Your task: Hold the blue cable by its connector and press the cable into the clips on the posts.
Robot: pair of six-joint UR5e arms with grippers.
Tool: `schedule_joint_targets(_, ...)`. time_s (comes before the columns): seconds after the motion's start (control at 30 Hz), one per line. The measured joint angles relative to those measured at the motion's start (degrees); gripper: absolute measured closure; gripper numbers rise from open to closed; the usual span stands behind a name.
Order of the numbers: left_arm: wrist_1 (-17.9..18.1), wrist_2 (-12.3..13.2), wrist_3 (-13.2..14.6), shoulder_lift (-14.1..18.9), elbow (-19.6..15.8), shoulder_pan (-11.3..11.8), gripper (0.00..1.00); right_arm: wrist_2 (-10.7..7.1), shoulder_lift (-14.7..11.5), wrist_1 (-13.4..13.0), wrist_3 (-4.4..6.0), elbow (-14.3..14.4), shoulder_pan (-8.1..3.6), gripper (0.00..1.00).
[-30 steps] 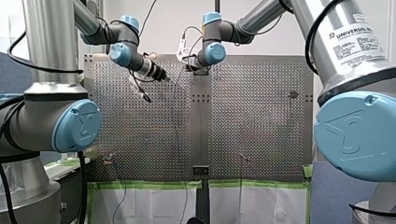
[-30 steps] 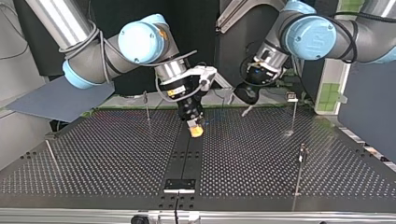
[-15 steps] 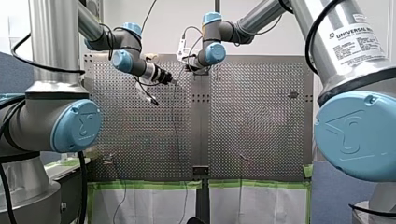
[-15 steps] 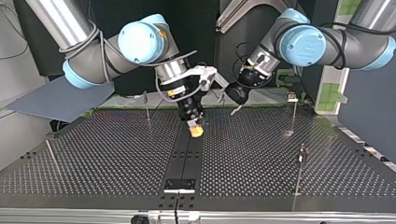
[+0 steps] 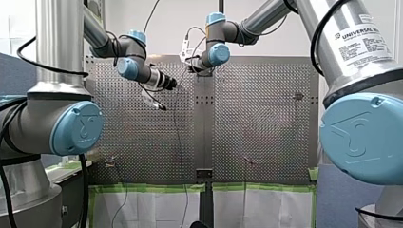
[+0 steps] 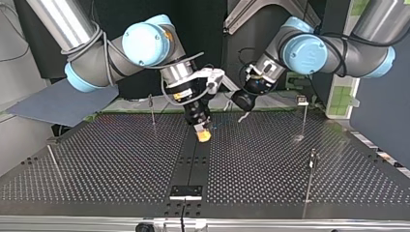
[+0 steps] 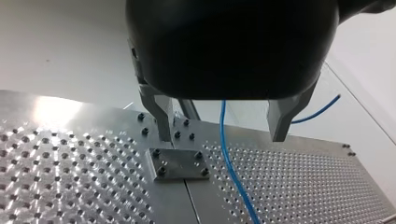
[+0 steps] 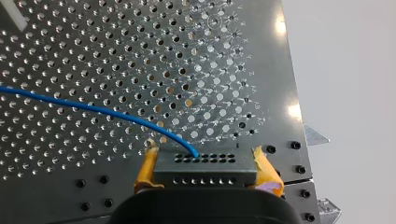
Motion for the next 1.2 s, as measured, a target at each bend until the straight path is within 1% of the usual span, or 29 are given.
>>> schedule_joint_targets(0.17, 1.64, -0.17, -1.17, -0.32, 0.02, -0.14, 0.00, -0.09, 0.00, 0.01, -0.01, 0.00, -0.01, 1.00)
schedule_joint_targets(0.37, 4.18, -0.10, -1.28, -0.35, 0.22, -0.45, 0.00, -0.11, -0.02, 0.01, -0.01, 0.00, -0.01, 1.00)
schedule_joint_targets(0.47, 4.77, -0.14, -1.30, -0.41, 0.54, -0.69, 0.00, -0.10, -0.03, 0.02, -0.01, 0.00, -0.02, 1.00)
schedule_joint_targets(0.53, 4.92, -0.29, -1.38, -0.42, 0.72, -0.80, 0.00, -0.11, -0.03, 0.01, 0.00, 0.00, -0.02, 1.00)
schedule_joint_targets(0.73, 5.07, -1.83, -1.53, -0.94, 1.28, -1.12, 0.00, -0.10, -0.06, 0.01, 0.00, 0.00, -0.04, 1.00)
schedule_joint_targets(0.93, 5.15, -2.72, -0.53, -2.60, 1.72, -2.08, 0.00, -0.11, -0.07, 0.02, 0.00, -0.01, -0.04, 1.00)
schedule_joint_targets(1.2, 5.27, -4.19, -1.07, -3.30, 3.91, -3.10, 0.00, -0.19, -0.05, 0.01, -0.01, 0.00, -0.04, 1.00)
